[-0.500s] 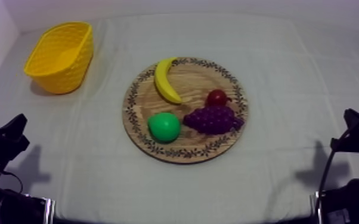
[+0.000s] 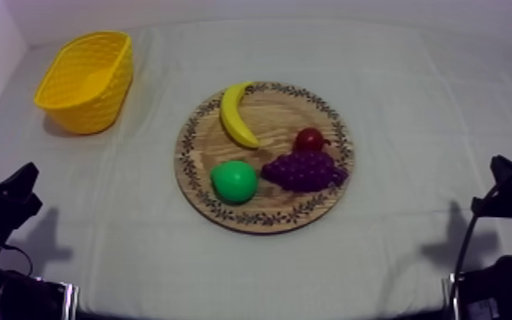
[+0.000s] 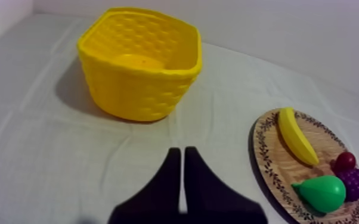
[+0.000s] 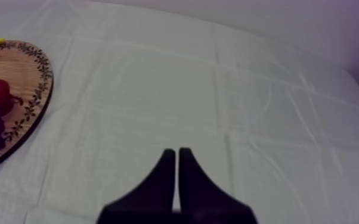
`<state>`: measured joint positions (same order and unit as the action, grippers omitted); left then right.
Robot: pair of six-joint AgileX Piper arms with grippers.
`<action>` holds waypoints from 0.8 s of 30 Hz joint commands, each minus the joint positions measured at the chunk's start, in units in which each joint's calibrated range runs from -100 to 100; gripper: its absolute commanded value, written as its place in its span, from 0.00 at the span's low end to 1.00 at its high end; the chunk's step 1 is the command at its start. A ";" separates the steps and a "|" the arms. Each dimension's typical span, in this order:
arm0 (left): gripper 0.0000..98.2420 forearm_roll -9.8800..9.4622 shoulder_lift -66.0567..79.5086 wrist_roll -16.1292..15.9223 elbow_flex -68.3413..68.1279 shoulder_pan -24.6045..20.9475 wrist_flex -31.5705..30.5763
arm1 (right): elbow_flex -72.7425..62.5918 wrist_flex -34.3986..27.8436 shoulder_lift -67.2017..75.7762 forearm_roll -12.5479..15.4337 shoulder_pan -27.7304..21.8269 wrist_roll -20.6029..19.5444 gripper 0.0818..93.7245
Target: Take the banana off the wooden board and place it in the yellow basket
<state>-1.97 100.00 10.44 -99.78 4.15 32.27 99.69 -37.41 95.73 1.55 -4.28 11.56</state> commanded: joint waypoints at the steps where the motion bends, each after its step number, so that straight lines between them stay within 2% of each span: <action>1: 0.00 0.00 0.00 -0.01 0.00 0.02 -0.01 | -0.03 -0.01 0.02 -0.01 -0.01 0.00 0.00; 24: 0.00 -0.01 0.00 -0.01 0.00 0.02 -0.01 | -0.03 -0.01 0.02 -0.01 -0.01 0.00 0.00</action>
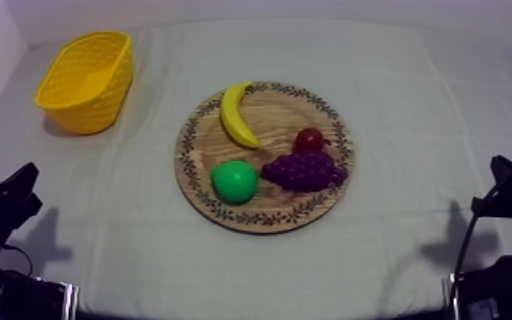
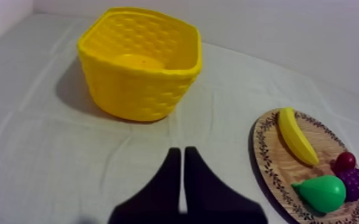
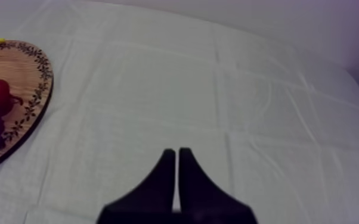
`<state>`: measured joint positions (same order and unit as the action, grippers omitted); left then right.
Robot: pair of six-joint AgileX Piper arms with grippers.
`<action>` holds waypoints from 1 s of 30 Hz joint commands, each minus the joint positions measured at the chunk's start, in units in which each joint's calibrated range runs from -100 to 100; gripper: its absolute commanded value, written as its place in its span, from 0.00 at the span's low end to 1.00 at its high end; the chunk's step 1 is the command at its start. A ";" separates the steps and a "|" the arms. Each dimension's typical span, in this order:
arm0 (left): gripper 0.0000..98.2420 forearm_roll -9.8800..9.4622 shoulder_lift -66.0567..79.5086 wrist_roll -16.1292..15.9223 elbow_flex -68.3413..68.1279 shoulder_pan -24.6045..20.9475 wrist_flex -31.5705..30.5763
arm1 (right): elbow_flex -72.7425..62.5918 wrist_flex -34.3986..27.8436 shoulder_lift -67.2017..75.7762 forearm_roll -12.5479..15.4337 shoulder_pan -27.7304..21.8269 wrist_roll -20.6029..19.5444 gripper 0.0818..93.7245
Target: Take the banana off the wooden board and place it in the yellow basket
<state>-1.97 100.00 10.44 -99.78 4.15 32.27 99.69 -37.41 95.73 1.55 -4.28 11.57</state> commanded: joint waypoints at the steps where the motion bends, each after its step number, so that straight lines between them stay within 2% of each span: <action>1: 0.00 -0.01 0.00 -0.01 0.00 0.02 -0.01 | -0.03 -0.01 0.02 -0.01 -0.01 -0.02 0.00; 10: 0.00 -0.04 0.00 -0.72 0.00 -0.01 -0.06 | -0.03 -0.01 0.02 -0.01 -0.01 -0.02 0.00; 16: 0.00 -2.07 -1.81 4.93 0.00 0.00 -3.06 | -0.03 -0.01 0.02 -0.01 -0.01 0.00 0.00; 21: 0.00 -2.79 -8.07 6.20 1.66 0.06 -8.94 | -0.03 -0.01 0.02 -0.01 -0.01 -0.01 0.00; 24: 0.00 -2.89 -15.38 6.21 5.83 0.81 -12.04 | -0.03 -0.01 0.02 -0.01 -0.01 -0.01 0.00; 30: 0.00 -3.02 -27.57 6.42 20.61 3.00 -9.39 | -0.03 -0.01 0.02 -0.01 -0.01 -0.01 0.00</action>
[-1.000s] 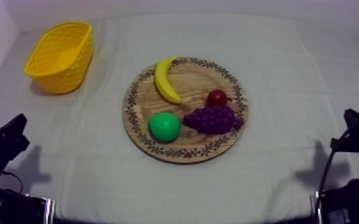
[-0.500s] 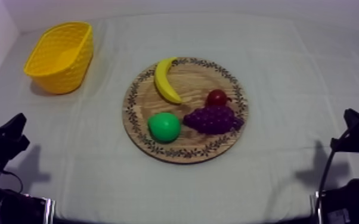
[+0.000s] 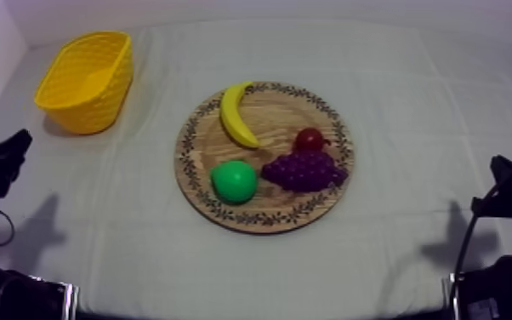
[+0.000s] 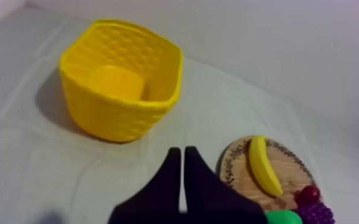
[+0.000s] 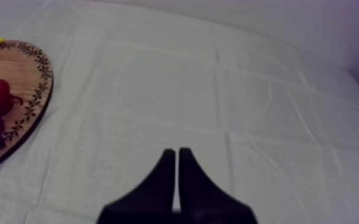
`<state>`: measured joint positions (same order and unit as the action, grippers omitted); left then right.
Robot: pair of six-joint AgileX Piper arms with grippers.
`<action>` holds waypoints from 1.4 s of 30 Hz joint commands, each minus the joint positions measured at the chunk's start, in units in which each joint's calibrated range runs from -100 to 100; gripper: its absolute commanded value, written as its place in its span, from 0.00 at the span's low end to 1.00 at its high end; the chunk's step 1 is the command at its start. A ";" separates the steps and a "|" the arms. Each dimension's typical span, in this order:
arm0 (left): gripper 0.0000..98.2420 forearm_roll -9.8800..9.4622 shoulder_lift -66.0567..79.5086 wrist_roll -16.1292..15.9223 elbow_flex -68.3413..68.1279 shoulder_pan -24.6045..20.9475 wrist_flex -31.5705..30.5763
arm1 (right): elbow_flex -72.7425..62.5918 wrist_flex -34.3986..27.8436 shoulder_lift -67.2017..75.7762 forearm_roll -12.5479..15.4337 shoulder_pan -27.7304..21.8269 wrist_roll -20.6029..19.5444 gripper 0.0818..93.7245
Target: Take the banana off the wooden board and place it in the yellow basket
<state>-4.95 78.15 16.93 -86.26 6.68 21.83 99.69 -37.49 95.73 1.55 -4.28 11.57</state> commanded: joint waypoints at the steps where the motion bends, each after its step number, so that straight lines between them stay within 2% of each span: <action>1: 0.00 -0.06 -7.61 -0.06 9.86 0.83 1.97 | -0.03 0.07 0.02 -0.01 -0.01 -0.01 0.00; 7: 0.03 -0.62 -20.10 2.04 27.61 4.29 10.39 | -0.03 0.07 0.02 -0.01 -0.01 -0.04 0.00; 12: 0.04 0.12 -30.01 2.76 41.05 7.17 17.19 | -0.03 0.07 0.02 -0.01 -0.01 -0.01 0.00; 19: 0.03 0.96 -41.98 2.51 53.97 12.12 19.67 | -0.03 0.07 0.02 -0.01 -0.01 -0.02 0.00; 25: 0.04 3.20 -51.50 0.80 59.96 14.12 20.20 | -0.03 0.07 0.02 -0.01 -0.01 -0.03 0.00; 28: 0.07 5.61 -55.85 -1.63 62.37 14.40 22.34 | -0.03 0.07 0.02 -0.01 -0.01 0.00 0.00; 31: 0.08 6.87 -59.68 -2.69 64.30 15.10 23.93 | -0.03 0.07 0.02 -0.01 -0.01 -0.01 0.00; 35: 0.10 7.21 -64.39 -0.43 65.64 16.11 25.47 | -0.03 0.07 0.02 -0.01 -0.01 -0.01 0.00; 42: 0.12 7.41 -72.38 1.50 68.89 16.72 29.68 | -0.03 0.07 0.02 -0.01 -0.01 -0.02 0.00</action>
<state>2.42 7.71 17.98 -17.64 23.40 50.98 99.69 -37.41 95.73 1.55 -4.28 11.57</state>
